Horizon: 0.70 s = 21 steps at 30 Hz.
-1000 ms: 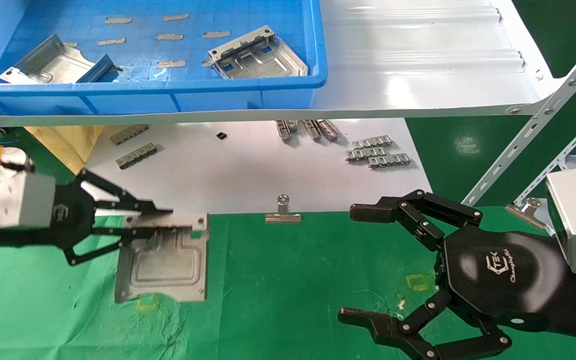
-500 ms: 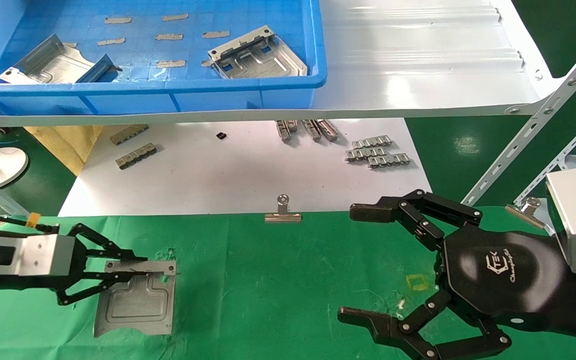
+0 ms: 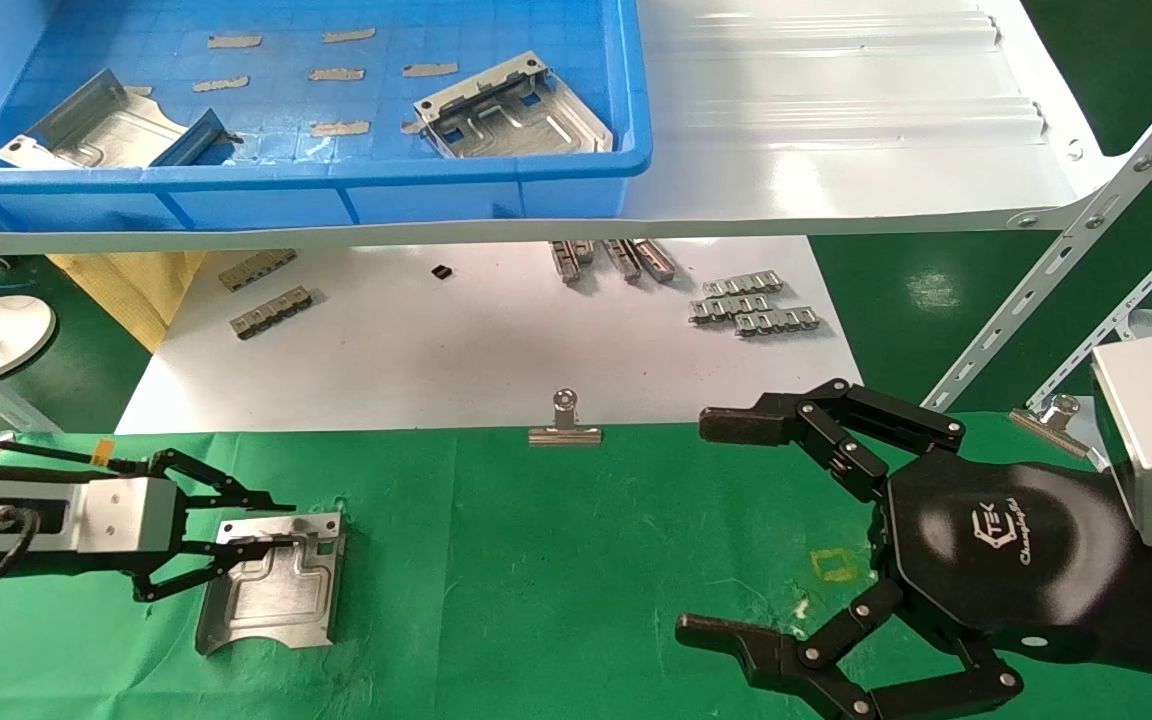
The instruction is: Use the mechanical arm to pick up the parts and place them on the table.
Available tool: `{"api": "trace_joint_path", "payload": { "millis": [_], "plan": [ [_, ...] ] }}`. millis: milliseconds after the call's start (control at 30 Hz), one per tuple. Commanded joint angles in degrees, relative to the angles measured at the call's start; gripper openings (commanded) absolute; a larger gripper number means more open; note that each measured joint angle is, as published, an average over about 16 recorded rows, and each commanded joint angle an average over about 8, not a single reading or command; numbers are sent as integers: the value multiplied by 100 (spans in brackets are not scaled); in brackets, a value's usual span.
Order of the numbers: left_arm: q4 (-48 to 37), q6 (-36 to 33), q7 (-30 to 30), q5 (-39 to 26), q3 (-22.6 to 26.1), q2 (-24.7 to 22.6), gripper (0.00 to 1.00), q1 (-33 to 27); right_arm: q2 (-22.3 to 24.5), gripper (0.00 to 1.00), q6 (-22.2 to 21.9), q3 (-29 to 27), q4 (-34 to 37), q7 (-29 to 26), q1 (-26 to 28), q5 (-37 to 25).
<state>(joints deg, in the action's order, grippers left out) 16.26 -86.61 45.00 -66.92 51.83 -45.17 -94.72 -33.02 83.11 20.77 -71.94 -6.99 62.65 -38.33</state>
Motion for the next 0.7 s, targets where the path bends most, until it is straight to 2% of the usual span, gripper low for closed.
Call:
{"api": "trace_joint_path", "payload": {
  "millis": [33, 200, 433, 700],
  "plan": [
    [-76, -83, 90, 1, -5, -20, 100, -10, 0, 100, 0, 0, 0, 0, 0, 0],
    [-178, -442, -241, 403, -99, 32, 100, 33, 0, 100, 0, 0, 0, 0, 0, 0],
    [-109, -501, -957, 1122, -222, 230, 100, 258, 0, 100, -1, 0, 1, 0, -1, 1],
    [-103, -497, -1026, 1238, -250, 264, 100, 305, 0, 100, -1, 0, 2, 0, -1, 1]
  ]
}}
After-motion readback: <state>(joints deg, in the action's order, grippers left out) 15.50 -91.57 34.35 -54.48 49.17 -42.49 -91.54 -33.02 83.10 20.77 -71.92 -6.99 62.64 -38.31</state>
